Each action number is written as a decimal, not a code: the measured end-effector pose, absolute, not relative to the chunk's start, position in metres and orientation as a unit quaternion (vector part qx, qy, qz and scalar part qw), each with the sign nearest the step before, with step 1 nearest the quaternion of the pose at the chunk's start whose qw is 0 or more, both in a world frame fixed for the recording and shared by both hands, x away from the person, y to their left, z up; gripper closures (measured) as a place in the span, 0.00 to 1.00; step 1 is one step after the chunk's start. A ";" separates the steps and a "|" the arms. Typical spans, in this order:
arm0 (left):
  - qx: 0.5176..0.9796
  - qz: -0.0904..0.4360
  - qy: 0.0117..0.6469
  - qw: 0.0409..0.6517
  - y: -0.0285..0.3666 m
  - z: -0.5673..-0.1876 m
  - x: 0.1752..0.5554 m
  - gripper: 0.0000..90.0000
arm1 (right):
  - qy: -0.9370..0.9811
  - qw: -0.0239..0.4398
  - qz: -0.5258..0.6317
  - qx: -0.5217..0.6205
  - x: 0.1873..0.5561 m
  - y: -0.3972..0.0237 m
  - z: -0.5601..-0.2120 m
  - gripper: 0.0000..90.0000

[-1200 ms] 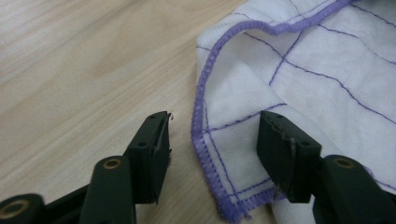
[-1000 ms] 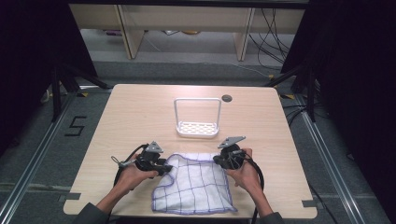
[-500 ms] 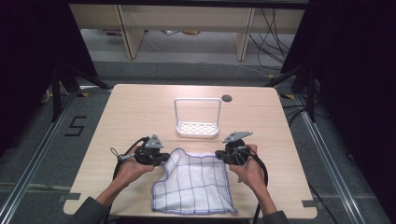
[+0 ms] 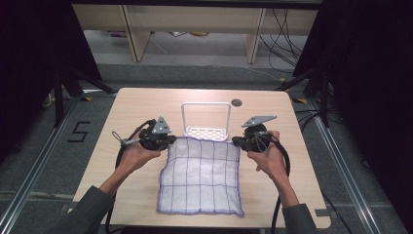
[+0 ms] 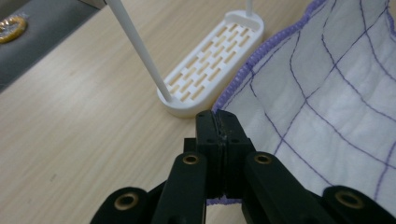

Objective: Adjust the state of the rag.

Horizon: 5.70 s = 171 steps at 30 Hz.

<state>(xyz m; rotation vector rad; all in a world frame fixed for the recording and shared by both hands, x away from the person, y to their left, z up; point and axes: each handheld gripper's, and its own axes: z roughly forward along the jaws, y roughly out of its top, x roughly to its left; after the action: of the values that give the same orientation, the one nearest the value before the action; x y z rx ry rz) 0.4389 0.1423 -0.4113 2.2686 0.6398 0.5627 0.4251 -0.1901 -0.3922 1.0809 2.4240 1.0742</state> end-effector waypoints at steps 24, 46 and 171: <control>0.920 0.132 0.142 0.340 0.148 -0.460 0.318 0.98 | 0.865 0.109 0.358 0.335 0.317 -0.202 -0.435 0.99; 0.904 0.083 0.176 0.381 0.148 -0.486 0.300 0.62 | 0.863 0.076 0.342 0.364 0.292 -0.206 -0.476 0.69; 0.902 0.023 0.265 0.341 0.149 -0.497 0.344 0.61 | 0.808 0.119 0.327 0.476 0.392 -0.192 -0.472 0.58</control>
<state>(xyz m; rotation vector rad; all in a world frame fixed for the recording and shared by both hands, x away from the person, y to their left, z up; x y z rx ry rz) 0.3443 0.1493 -0.4970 2.3465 0.6889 0.0605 0.3917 -0.1924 -0.4722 1.3911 2.3610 0.9567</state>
